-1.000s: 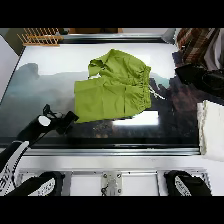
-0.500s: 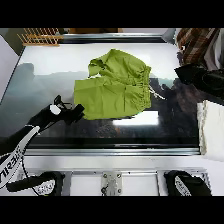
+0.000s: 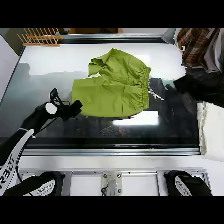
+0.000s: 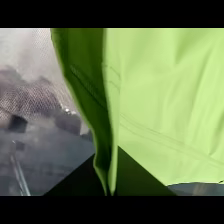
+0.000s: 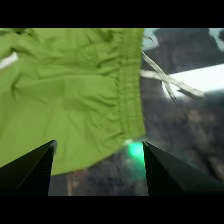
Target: Fold the clothes and pants, and hang the long-sleeved shirts on hangers.
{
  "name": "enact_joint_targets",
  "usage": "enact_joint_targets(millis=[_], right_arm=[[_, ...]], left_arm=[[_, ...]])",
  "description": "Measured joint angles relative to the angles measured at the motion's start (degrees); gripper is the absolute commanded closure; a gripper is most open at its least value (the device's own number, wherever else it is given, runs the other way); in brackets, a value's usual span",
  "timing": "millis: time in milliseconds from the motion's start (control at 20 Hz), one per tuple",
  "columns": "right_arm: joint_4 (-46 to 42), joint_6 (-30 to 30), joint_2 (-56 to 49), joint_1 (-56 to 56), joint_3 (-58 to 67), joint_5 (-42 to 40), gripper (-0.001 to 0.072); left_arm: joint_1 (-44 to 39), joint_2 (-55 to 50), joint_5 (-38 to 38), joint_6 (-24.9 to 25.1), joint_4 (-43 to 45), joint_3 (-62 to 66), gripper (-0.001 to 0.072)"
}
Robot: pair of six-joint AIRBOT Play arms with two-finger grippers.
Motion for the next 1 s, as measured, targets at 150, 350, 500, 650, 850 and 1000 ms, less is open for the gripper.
enact_joint_targets(millis=[150, 350, 500, 650, 850, 1000], right_arm=[[-0.44, 4.39, -5.92, 0.07, -7.82, -2.56, 0.0025], [9.03, 3.85, -18.29, 1.57, -14.01, -12.70, 0.0044], [19.34, -1.79, -27.02, 5.20, -14.64, -20.46, 0.0046], [27.26, -7.34, -33.07, 9.09, -13.55, -25.66, 0.0048], [32.00, -11.37, -36.76, 12.63, -12.07, -31.65, 0.0257], [33.22, -12.72, -37.66, 14.10, -11.72, -34.97, 0.0428]], left_arm=[[-0.04, 3.08, -1.25, 0.42, 2.69, 0.00, 0.0702], [-0.04, 4.68, -1.99, 0.63, 4.11, -0.02, 0.0702], [-0.04, 5.03, -2.08, 0.61, 4.31, -0.02, 0.0702], [-0.04, 5.16, -2.23, 0.63, 4.55, -0.02, 0.0702], [-0.04, 5.20, -2.23, 0.63, 4.68, -0.02, 0.0702], [-0.04, 5.20, -2.19, 0.63, 4.68, -0.02, 0.0702]])
